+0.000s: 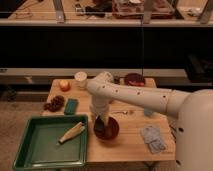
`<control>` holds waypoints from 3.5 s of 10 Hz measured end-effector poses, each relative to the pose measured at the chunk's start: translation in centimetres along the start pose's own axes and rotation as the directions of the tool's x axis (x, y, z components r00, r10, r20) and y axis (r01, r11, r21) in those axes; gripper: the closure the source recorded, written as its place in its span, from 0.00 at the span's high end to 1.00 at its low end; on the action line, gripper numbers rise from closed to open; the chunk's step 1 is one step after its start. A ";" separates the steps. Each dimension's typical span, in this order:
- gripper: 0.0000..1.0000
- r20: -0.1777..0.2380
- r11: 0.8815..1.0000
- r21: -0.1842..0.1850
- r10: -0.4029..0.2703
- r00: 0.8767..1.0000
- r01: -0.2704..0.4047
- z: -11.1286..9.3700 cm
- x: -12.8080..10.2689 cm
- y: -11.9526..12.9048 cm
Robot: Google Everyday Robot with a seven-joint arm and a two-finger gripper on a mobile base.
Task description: Wipe red bowl with eraser
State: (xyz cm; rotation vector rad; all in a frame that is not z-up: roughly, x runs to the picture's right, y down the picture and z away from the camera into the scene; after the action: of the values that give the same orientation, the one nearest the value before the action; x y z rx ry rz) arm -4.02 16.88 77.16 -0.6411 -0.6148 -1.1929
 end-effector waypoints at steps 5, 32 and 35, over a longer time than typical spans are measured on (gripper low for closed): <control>0.00 0.011 1.000 -0.022 -0.005 1.000 0.005 0.9 -3.3 3.0; 0.00 -0.046 0.999 0.005 0.032 0.998 -0.031 -0.5 3.5 0.8; 0.00 -0.045 1.000 -0.010 -0.012 0.999 0.012 -0.4 2.2 0.0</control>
State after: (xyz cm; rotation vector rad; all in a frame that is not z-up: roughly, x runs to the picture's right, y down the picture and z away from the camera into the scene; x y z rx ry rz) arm -3.46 15.21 78.51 -0.6179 -0.5760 -1.2187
